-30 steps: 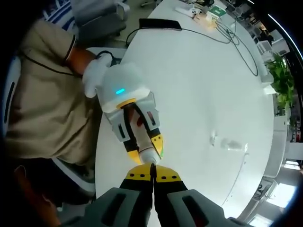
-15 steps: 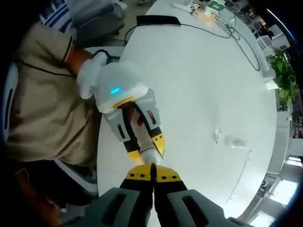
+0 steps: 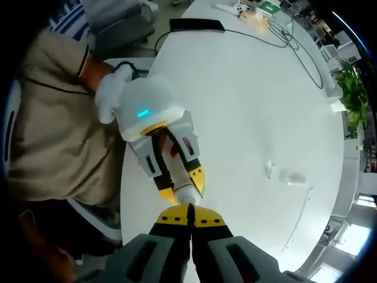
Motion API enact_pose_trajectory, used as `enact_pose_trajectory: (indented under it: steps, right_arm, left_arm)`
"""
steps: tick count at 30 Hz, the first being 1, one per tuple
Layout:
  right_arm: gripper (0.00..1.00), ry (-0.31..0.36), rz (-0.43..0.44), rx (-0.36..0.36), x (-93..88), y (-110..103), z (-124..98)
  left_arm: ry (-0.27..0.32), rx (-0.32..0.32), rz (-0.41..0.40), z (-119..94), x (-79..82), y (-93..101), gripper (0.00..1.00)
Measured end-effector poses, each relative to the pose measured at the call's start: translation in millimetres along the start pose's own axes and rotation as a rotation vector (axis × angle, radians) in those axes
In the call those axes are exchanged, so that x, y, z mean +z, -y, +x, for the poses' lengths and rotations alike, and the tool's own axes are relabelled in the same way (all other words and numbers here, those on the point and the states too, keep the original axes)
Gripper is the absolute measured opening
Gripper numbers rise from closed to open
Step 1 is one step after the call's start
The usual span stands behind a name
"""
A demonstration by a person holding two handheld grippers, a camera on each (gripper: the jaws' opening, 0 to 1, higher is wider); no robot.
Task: Clamp pump bottle remove cover press pump head put on cover
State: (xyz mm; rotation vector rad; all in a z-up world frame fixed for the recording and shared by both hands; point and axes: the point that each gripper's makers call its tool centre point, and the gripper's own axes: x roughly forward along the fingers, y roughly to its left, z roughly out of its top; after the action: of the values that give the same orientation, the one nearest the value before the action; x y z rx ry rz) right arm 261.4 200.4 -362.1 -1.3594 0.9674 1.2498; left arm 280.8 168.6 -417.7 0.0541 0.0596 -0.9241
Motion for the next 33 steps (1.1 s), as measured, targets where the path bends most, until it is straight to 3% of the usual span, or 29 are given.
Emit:
enact_pose_trajectory:
  steps: [15, 33]
  right_arm:
    - [0.00, 0.011, -0.046, -0.033, 2.4, 3.8, -7.4]
    - [0.00, 0.028, -0.012, -0.033, 0.0, 1.3, -7.5]
  left_arm:
    - [0.000, 0.000, -0.007, 0.3, 0.1, 0.2, 0.14]
    - [-0.001, 0.000, -0.005, 0.2, 0.6, 1.8, 0.14]
